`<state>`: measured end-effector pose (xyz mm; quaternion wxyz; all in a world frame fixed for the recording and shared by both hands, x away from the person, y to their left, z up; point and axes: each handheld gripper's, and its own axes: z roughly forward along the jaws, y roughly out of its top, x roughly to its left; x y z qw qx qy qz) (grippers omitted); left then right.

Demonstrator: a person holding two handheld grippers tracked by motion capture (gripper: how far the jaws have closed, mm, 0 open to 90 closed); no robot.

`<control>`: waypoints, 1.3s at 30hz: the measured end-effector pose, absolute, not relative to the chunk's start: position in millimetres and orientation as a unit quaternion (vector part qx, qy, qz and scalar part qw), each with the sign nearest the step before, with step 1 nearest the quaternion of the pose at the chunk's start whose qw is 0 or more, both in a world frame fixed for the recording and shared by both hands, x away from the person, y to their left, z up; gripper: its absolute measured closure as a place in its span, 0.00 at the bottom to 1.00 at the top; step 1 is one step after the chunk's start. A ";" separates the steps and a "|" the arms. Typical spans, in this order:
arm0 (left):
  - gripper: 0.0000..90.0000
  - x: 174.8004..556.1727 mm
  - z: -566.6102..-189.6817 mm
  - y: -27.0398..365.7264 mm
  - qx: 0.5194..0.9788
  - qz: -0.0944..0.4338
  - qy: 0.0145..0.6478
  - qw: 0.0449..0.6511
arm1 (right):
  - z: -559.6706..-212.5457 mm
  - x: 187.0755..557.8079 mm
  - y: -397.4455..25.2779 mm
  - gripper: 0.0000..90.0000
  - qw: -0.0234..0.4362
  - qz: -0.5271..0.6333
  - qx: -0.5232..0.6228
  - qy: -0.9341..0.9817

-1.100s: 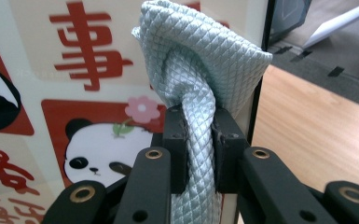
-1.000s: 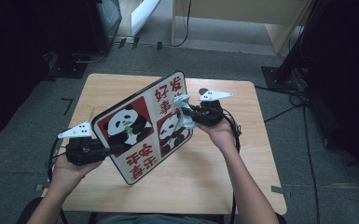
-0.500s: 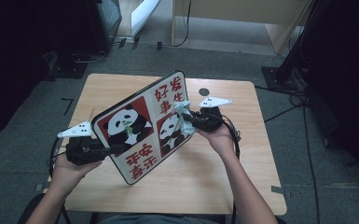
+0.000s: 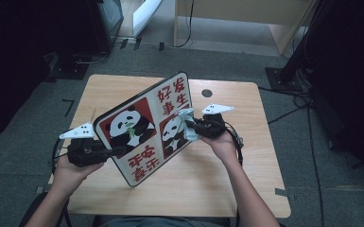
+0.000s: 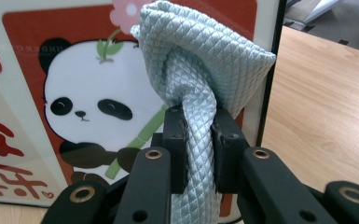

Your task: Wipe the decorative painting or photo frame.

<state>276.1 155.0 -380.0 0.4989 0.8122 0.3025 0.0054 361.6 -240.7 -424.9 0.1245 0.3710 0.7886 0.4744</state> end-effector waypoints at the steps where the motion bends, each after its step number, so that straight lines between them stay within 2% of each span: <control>1: 0.85 276.3 -380.1 155.1 0.812 0.005 0.302 0.499 | -425.6 361.7 -240.7 0.87 0.126 0.474 0.370 0.789; 39: 0.84 277.2 -381.5 154.6 0.811 -0.004 0.299 0.503 | -478.0 357.6 -250.6 0.87 0.093 0.435 0.400 0.801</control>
